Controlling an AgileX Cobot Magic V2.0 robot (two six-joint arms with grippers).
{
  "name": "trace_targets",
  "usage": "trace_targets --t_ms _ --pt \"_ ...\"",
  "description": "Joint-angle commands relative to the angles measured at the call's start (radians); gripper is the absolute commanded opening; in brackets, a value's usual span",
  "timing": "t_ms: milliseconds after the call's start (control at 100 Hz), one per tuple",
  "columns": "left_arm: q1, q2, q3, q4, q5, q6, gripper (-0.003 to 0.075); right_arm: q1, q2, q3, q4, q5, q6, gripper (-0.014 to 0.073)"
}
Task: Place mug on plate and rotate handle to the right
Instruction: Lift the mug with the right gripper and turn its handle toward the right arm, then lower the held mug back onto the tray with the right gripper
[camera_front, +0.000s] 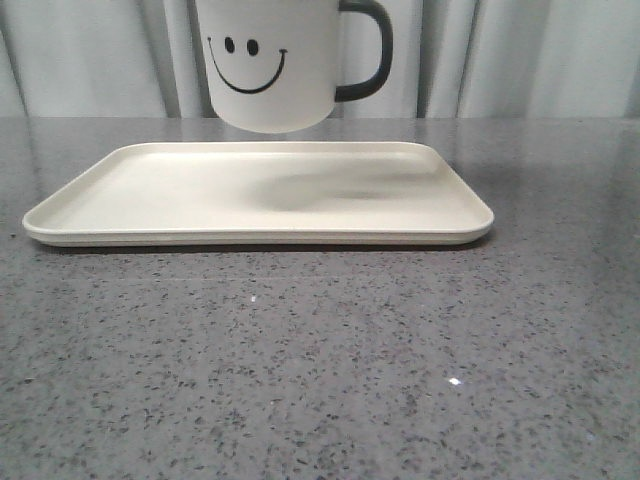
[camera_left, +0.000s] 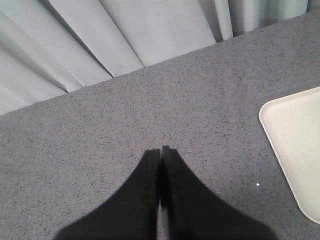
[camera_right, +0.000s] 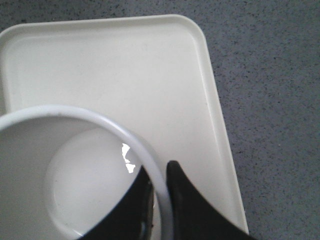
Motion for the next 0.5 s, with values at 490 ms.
trace_targets --t_ms 490 --pt "0.005 -0.014 -0.018 0.007 -0.022 -0.01 -0.002 -0.005 0.031 -0.035 0.117 0.072 -0.089 -0.0063"
